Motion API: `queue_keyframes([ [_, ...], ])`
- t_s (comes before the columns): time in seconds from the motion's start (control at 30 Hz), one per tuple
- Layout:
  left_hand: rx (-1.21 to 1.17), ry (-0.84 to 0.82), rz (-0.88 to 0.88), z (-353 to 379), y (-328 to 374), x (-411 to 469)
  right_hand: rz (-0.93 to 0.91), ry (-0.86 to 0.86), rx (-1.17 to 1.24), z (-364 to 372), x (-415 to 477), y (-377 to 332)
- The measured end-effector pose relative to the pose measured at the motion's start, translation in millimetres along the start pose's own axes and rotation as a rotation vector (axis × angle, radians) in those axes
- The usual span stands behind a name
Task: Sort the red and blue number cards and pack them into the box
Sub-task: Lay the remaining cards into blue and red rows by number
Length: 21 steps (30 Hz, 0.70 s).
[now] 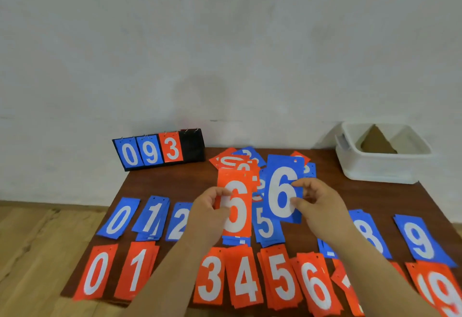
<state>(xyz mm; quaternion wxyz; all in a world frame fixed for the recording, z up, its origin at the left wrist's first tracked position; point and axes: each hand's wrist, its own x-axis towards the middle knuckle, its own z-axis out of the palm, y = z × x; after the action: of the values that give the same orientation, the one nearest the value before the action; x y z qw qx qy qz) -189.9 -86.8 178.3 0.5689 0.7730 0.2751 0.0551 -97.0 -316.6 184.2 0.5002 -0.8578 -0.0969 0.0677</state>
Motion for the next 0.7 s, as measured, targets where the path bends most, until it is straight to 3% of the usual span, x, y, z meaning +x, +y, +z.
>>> queue_keyframes([
  [0.37,0.010,-0.204,-0.135,59,-23,13,0.270,0.040,-0.087,-41,-35,67],
  [0.7,0.096,-0.198,-0.154,106,-4,34,0.329,-0.037,-0.125,-50,28,144],
])
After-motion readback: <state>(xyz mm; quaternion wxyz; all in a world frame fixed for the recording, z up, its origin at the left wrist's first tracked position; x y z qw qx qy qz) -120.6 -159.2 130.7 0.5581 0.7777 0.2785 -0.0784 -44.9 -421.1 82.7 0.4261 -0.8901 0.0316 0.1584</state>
